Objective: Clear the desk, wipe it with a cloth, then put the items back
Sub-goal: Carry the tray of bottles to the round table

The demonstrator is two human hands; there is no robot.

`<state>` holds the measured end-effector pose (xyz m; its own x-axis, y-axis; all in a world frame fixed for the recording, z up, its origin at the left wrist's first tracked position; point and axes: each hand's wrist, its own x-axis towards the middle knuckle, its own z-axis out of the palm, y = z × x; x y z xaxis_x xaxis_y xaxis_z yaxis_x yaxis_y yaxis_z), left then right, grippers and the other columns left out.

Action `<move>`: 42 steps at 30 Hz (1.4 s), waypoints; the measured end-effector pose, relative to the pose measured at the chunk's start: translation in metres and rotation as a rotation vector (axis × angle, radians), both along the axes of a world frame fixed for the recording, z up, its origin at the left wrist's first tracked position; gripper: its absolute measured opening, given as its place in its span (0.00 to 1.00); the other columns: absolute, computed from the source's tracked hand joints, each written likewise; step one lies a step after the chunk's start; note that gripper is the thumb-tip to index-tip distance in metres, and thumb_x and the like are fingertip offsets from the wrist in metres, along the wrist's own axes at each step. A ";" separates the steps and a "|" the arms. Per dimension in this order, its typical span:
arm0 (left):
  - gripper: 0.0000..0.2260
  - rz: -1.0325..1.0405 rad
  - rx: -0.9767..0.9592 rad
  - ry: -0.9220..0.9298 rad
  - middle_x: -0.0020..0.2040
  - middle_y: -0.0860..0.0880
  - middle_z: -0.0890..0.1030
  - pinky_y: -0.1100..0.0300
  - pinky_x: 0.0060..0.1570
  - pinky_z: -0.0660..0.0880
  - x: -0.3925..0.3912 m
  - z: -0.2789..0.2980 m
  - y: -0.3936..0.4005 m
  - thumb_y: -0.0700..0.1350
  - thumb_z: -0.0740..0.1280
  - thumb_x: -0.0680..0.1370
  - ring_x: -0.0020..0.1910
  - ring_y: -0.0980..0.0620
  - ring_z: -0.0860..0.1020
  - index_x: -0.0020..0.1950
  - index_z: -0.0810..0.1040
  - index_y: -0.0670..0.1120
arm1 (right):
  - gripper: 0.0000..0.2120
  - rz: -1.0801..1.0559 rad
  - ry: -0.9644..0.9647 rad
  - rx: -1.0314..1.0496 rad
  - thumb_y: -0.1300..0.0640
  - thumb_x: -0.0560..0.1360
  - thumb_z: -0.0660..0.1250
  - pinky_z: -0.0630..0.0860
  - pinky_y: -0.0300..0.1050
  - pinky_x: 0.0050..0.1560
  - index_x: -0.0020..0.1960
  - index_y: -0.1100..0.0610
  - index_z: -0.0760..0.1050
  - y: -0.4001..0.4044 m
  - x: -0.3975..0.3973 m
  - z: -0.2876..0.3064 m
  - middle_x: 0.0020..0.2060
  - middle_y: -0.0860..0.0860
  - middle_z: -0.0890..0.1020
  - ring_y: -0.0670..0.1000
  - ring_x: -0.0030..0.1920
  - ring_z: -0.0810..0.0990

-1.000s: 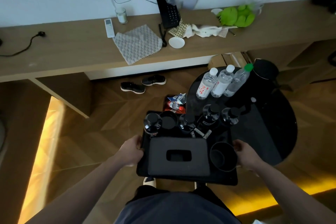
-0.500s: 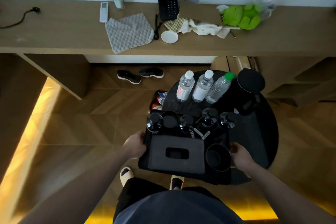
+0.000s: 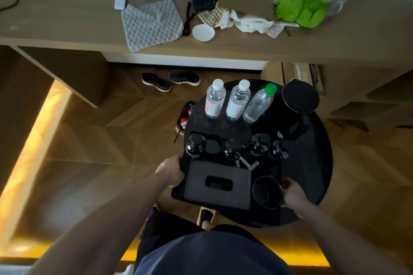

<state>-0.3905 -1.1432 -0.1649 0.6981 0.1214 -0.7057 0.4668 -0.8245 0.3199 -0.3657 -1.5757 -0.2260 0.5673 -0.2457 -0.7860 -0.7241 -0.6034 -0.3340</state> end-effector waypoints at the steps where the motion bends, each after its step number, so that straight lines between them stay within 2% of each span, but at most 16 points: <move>1: 0.10 -0.009 0.005 0.002 0.52 0.48 0.79 0.53 0.46 0.75 0.002 -0.001 -0.003 0.43 0.60 0.74 0.51 0.44 0.78 0.55 0.71 0.48 | 0.10 0.027 0.008 -0.008 0.62 0.75 0.72 0.82 0.63 0.56 0.54 0.54 0.78 -0.004 0.001 -0.004 0.52 0.58 0.84 0.63 0.54 0.84; 3: 0.08 -0.028 0.010 0.008 0.50 0.49 0.77 0.55 0.44 0.73 0.007 -0.003 -0.010 0.42 0.61 0.75 0.48 0.46 0.77 0.54 0.71 0.49 | 0.07 0.015 0.007 0.010 0.62 0.77 0.69 0.83 0.60 0.54 0.54 0.54 0.77 -0.001 0.003 0.007 0.52 0.59 0.83 0.63 0.53 0.84; 5: 0.08 -0.043 0.012 0.011 0.49 0.50 0.77 0.56 0.42 0.72 0.010 -0.005 -0.015 0.43 0.61 0.75 0.46 0.48 0.76 0.53 0.70 0.50 | 0.03 -0.028 0.003 0.018 0.64 0.80 0.65 0.82 0.55 0.46 0.51 0.57 0.75 0.014 0.007 0.039 0.50 0.60 0.81 0.64 0.48 0.83; 7: 0.09 -0.047 0.018 0.015 0.50 0.49 0.79 0.57 0.41 0.73 0.014 -0.009 -0.018 0.43 0.61 0.75 0.46 0.48 0.76 0.54 0.71 0.50 | 0.03 -0.018 -0.007 0.007 0.65 0.80 0.64 0.80 0.53 0.42 0.50 0.59 0.74 0.015 0.010 0.043 0.49 0.61 0.80 0.62 0.45 0.82; 10: 0.10 -0.045 0.037 0.014 0.50 0.48 0.78 0.56 0.42 0.74 0.020 -0.011 -0.024 0.42 0.61 0.75 0.46 0.46 0.77 0.56 0.71 0.48 | 0.05 0.026 -0.030 -0.068 0.65 0.79 0.67 0.80 0.53 0.51 0.52 0.57 0.75 0.012 0.018 0.041 0.48 0.55 0.80 0.64 0.52 0.83; 12: 0.12 -0.063 0.061 0.005 0.52 0.46 0.79 0.55 0.43 0.74 0.026 -0.012 -0.028 0.42 0.61 0.75 0.48 0.44 0.78 0.59 0.72 0.47 | 0.05 0.000 -0.039 -0.092 0.64 0.79 0.66 0.82 0.52 0.55 0.55 0.59 0.77 0.009 0.024 0.035 0.49 0.56 0.81 0.63 0.51 0.83; 13: 0.14 -0.073 0.071 0.000 0.54 0.45 0.80 0.55 0.44 0.74 0.029 -0.013 -0.029 0.42 0.61 0.75 0.51 0.42 0.79 0.61 0.72 0.47 | 0.06 -0.025 -0.029 -0.073 0.63 0.80 0.64 0.84 0.57 0.54 0.56 0.60 0.77 0.008 0.026 0.033 0.51 0.57 0.82 0.61 0.47 0.83; 14: 0.16 -0.079 0.079 -0.002 0.55 0.44 0.80 0.55 0.44 0.75 0.032 -0.015 -0.030 0.41 0.61 0.76 0.53 0.41 0.80 0.64 0.72 0.47 | 0.06 -0.033 -0.020 -0.070 0.63 0.81 0.63 0.85 0.61 0.50 0.56 0.59 0.77 0.006 0.029 0.031 0.51 0.58 0.82 0.61 0.46 0.83; 17: 0.16 -0.100 0.110 0.001 0.56 0.44 0.80 0.54 0.45 0.76 0.041 -0.018 -0.034 0.40 0.61 0.77 0.55 0.40 0.80 0.65 0.72 0.46 | 0.05 0.019 -0.025 -0.088 0.62 0.80 0.65 0.86 0.59 0.44 0.55 0.57 0.77 0.009 0.038 0.042 0.51 0.58 0.82 0.62 0.45 0.84; 20: 0.14 -0.135 0.147 0.006 0.54 0.44 0.79 0.52 0.48 0.79 0.050 -0.016 -0.038 0.40 0.60 0.77 0.54 0.40 0.80 0.63 0.72 0.44 | 0.07 0.046 -0.020 -0.102 0.65 0.81 0.65 0.85 0.60 0.47 0.57 0.58 0.73 0.012 0.046 0.055 0.51 0.58 0.77 0.65 0.47 0.83; 23: 0.12 -0.135 0.173 0.010 0.54 0.43 0.80 0.51 0.48 0.80 0.062 -0.016 -0.040 0.39 0.61 0.77 0.51 0.41 0.80 0.61 0.72 0.44 | 0.11 0.070 -0.020 -0.118 0.68 0.80 0.66 0.85 0.60 0.47 0.61 0.60 0.73 0.012 0.054 0.059 0.50 0.57 0.76 0.64 0.47 0.83; 26: 0.11 -0.127 0.183 0.007 0.53 0.44 0.79 0.52 0.43 0.78 0.073 -0.014 -0.040 0.39 0.61 0.77 0.47 0.43 0.77 0.60 0.72 0.44 | 0.09 0.060 -0.035 -0.142 0.69 0.80 0.65 0.85 0.61 0.48 0.56 0.58 0.72 0.015 0.061 0.059 0.44 0.55 0.76 0.64 0.46 0.84; 32: 0.14 -0.129 0.224 0.028 0.56 0.43 0.79 0.53 0.43 0.75 0.083 -0.017 -0.044 0.38 0.64 0.77 0.55 0.41 0.80 0.62 0.70 0.42 | 0.05 0.032 -0.069 -0.192 0.66 0.76 0.68 0.86 0.58 0.42 0.51 0.61 0.78 0.008 0.068 0.044 0.43 0.58 0.83 0.61 0.39 0.86; 36: 0.14 -0.087 0.213 0.023 0.54 0.44 0.78 0.52 0.43 0.77 0.085 -0.018 -0.047 0.37 0.65 0.76 0.52 0.42 0.79 0.61 0.70 0.43 | 0.07 0.036 -0.105 -0.217 0.64 0.76 0.68 0.86 0.60 0.43 0.52 0.57 0.73 0.008 0.072 0.042 0.46 0.55 0.79 0.62 0.44 0.84; 42: 0.13 -0.025 0.191 -0.014 0.48 0.46 0.75 0.52 0.41 0.76 0.085 -0.018 -0.051 0.35 0.65 0.76 0.47 0.44 0.76 0.58 0.68 0.44 | 0.08 0.006 -0.093 -0.163 0.63 0.77 0.69 0.86 0.60 0.40 0.54 0.57 0.72 0.006 0.080 0.045 0.47 0.55 0.76 0.63 0.44 0.83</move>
